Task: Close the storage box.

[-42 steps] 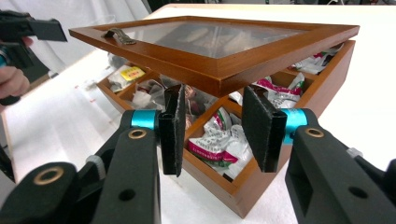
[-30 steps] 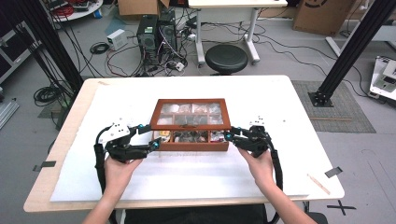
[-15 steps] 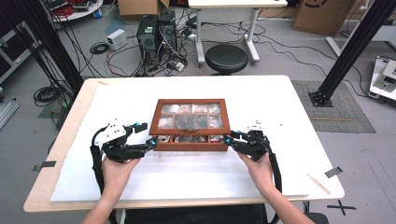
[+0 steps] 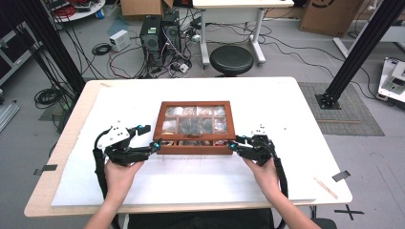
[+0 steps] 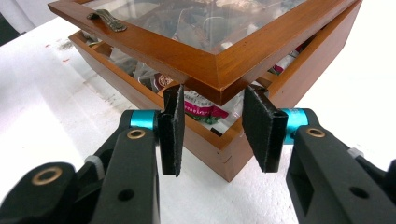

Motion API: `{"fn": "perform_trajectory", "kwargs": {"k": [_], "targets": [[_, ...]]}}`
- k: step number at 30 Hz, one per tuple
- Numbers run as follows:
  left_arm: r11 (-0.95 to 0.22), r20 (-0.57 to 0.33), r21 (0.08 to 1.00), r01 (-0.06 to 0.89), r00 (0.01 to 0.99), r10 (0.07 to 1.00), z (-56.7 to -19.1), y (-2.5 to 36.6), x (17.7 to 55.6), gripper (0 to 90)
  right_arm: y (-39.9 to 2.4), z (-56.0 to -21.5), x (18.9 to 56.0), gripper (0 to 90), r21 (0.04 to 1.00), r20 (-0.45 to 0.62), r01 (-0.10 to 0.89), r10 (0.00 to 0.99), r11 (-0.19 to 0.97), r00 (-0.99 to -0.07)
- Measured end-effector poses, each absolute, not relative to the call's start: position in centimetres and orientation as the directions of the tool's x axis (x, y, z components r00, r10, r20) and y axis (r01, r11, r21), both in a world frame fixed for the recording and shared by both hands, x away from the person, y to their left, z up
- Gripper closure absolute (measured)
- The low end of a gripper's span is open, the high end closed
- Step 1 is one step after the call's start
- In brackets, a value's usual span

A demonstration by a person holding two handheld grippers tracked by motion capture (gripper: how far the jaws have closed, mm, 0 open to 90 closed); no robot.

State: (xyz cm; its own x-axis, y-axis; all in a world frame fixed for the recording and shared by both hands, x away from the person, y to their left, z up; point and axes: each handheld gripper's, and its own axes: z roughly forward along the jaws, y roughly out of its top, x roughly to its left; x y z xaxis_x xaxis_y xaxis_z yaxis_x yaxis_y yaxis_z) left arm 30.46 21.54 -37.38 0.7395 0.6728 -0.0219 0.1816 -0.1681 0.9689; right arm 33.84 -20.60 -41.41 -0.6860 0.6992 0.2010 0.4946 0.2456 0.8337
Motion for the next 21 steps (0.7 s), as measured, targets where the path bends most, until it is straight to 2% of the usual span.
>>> {"fn": "perform_trajectory", "kwargs": {"k": [21], "targets": [[-0.176,-0.022,0.966,0.188,0.741,0.671,-37.54,21.20,30.82,33.8,-19.98,-42.27,33.80,57.3,0.797,0.165,0.521,0.720,0.305,-0.674]]}}
